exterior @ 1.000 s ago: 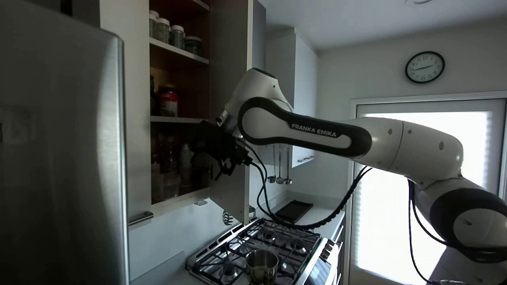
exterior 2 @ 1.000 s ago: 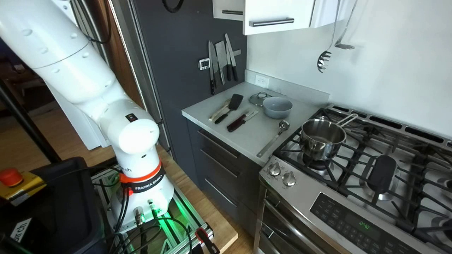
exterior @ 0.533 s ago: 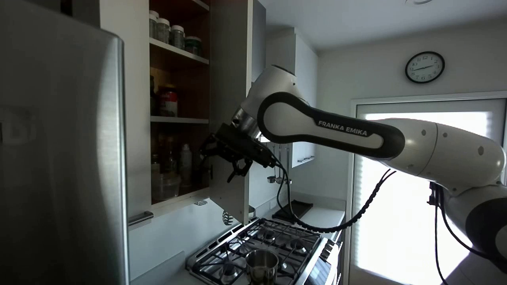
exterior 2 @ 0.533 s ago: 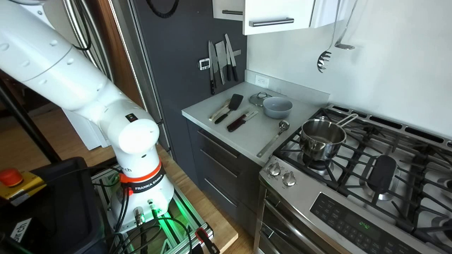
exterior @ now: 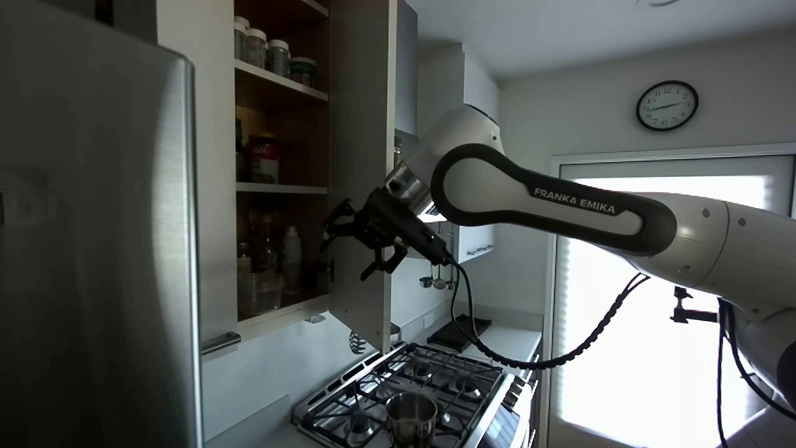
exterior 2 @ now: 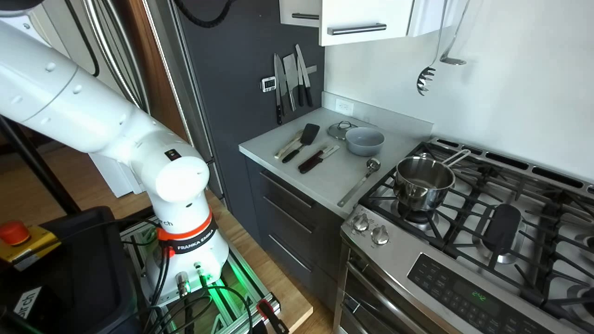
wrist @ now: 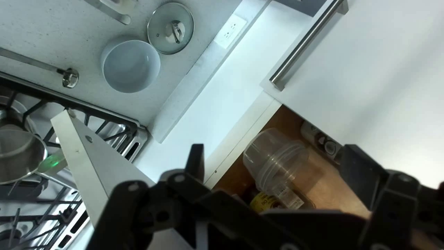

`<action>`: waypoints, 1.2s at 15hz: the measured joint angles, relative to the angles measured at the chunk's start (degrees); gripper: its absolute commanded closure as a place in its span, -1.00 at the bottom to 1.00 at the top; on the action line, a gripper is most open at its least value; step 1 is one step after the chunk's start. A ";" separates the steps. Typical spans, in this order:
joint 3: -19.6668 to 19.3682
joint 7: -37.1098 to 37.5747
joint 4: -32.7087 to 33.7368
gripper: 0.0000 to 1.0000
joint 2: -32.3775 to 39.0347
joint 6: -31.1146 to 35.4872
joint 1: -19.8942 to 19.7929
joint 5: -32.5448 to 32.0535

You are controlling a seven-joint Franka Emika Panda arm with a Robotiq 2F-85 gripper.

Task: Open the right door of the upper cabinet then put the clear container in the cabinet and close the cabinet door.

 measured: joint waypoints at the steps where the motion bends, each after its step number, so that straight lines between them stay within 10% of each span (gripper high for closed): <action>1: 0.00 0.00 -0.07 -1.00 -0.01 0.07 0.00 0.04; 12: -1.29 -24.30 6.74 -1.00 -1.27 -19.75 -1.62 -1.34; 18: -3.43 -41.40 6.43 -1.00 -2.13 -17.56 -3.52 -4.00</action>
